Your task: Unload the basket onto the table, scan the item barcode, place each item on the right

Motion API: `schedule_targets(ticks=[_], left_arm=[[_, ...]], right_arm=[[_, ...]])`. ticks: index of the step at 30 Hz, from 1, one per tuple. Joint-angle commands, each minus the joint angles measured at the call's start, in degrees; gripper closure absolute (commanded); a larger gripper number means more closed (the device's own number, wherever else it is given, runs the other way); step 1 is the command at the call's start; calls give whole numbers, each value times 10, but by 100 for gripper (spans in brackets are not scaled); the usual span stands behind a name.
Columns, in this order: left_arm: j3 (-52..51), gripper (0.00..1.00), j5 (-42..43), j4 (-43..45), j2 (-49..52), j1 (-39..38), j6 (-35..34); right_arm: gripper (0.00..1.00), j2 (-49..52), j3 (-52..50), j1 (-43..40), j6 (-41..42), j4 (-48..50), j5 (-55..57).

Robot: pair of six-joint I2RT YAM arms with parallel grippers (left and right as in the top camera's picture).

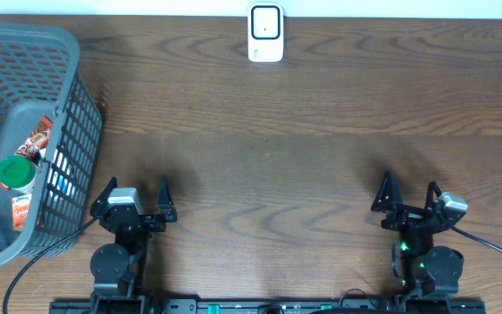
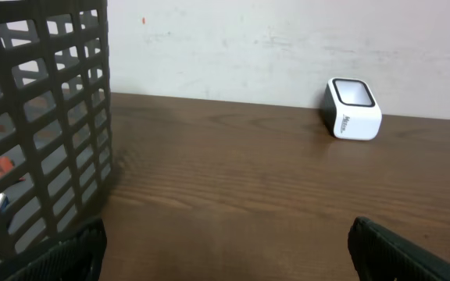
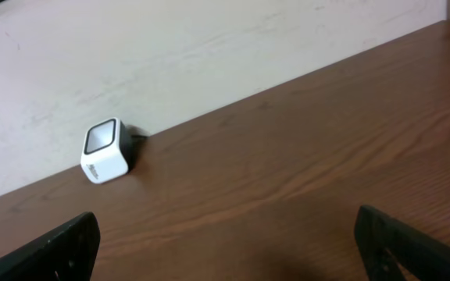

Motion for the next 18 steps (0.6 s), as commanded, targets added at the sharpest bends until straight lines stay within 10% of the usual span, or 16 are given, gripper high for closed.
schedule_targets(ticks=[1,18], left_arm=[[-5,2,-23,-25,-4,2,7],[137,2,203,-85,54,1,50]], right_arm=[[1,-4,-1,-3,-7,-2,-1],[1,-4,-1,-3,-7,-3,-1]])
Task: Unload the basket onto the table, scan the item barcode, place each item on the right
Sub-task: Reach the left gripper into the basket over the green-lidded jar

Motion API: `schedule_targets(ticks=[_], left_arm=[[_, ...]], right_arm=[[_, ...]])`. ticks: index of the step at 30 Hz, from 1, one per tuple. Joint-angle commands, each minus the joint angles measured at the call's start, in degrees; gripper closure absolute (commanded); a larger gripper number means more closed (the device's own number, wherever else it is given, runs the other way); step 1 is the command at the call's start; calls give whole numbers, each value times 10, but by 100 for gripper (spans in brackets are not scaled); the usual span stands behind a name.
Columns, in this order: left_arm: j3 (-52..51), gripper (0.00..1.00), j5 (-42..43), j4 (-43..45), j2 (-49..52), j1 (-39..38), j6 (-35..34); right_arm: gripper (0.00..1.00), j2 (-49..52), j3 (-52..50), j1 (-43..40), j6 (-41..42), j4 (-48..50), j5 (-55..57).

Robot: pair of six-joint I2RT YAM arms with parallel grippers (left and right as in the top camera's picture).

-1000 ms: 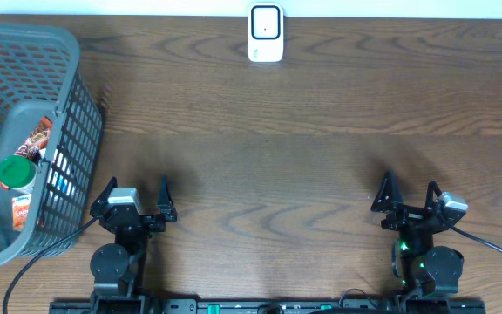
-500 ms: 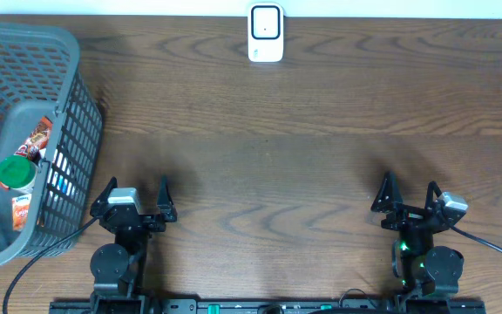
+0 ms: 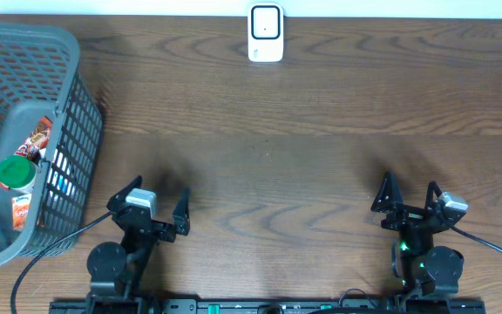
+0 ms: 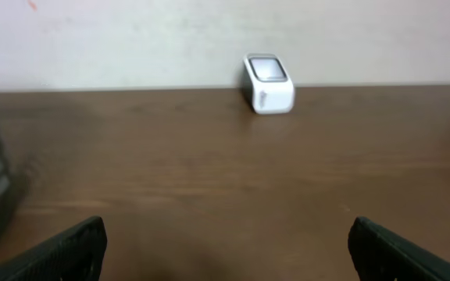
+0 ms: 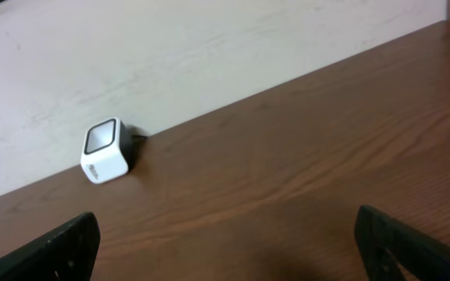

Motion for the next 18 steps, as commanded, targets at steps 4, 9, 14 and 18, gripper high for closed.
schedule_targets(ticks=[4,9,14,18], left_arm=[[206,2,42,-83,123,1,42],[490,2,-33,-260,311,2,-6],[766,2,-138,-431,473,2,-32],[996,2,-185,-543,605,22,-55]], right_arm=[[1,-4,-1,-3,-7,-2,0],[1,-4,-1,-3,-7,-2,0],[1,-4,-1,-3,-7,-2,0],[1,-4,-1,-3,-7,-2,0]])
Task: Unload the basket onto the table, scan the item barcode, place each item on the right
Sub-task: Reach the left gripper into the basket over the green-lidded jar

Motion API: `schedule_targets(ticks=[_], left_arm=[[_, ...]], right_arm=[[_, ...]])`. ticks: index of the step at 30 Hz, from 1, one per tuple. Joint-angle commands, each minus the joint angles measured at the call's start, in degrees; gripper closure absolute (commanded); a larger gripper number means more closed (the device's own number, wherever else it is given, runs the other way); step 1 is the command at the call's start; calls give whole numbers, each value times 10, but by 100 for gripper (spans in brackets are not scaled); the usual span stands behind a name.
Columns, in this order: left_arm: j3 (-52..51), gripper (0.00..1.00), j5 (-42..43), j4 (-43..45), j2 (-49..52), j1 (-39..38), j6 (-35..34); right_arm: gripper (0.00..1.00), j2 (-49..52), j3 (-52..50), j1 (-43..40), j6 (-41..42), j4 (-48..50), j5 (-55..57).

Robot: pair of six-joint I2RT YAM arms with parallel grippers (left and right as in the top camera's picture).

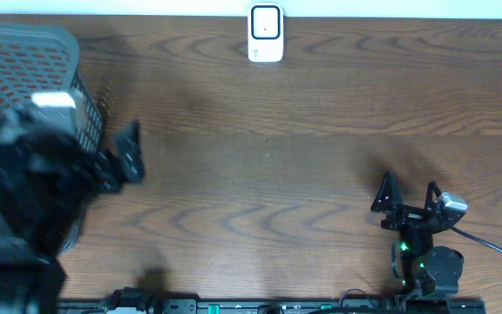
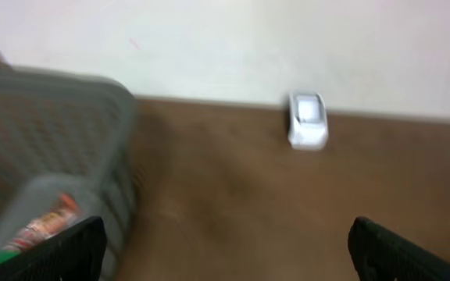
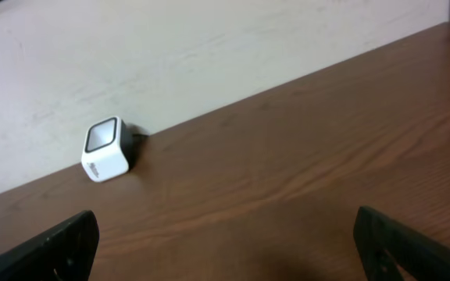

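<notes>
The white barcode scanner [image 1: 266,33] stands at the table's far edge, also showing as the scanner [image 2: 307,131] and the scanner [image 3: 106,150] in the wrist views. My left gripper [image 1: 85,139] is raised and blurred over the right side of the grey basket [image 1: 24,35], open and empty [image 2: 225,250]. In the left wrist view the basket [image 2: 53,133] holds an orange-labelled item [image 2: 49,222]; the arm hides that item overhead. My right gripper [image 1: 406,199] rests low at the front right, open with nothing in it [image 3: 225,246].
A pale wall [image 3: 170,55] runs right behind the scanner. The brown wooden table [image 1: 321,139] stretches between the basket and the right arm. Cables [image 1: 495,249] trail from the arm bases at the front edge.
My left arm has risen from the front of the table and moved left and back, now over the basket's right side. Its camera looks down into the basket. The right arm is unchanged.
Both grippers first rested open at the front edge, the left facing the basket wall. The left then turned toward the scanner while low. Now it is lifted over the basket, still open, and the right has stayed put.
</notes>
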Motion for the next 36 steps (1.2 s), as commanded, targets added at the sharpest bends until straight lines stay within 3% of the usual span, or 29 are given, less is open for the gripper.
schedule_targets(ticks=[1,8,12,13,18,25,29,36], left_arm=[[143,2,-58,-47,83,17,-24],[168,2,-64,-75,126,18,-7],[168,2,-209,-87,143,45,-94],[168,2,-213,-90,148,61,-100],[168,2,-148,-126,186,191,-135],[168,2,-141,-194,269,378,-263],[167,2,-141,-219,315,422,-295],[134,2,-141,-217,391,430,-328]], right_arm=[[1,-3,-1,-3,-7,-2,1],[1,-3,-1,-3,-7,-2,1],[1,-3,-1,-3,-7,-2,1],[1,-3,-1,-3,-7,-2,1],[1,-3,-1,-3,-7,-3,1],[1,-3,-1,-3,-7,-3,1],[1,-3,-1,-3,-7,-3,1],[1,-3,-1,-3,-7,-3,1]])
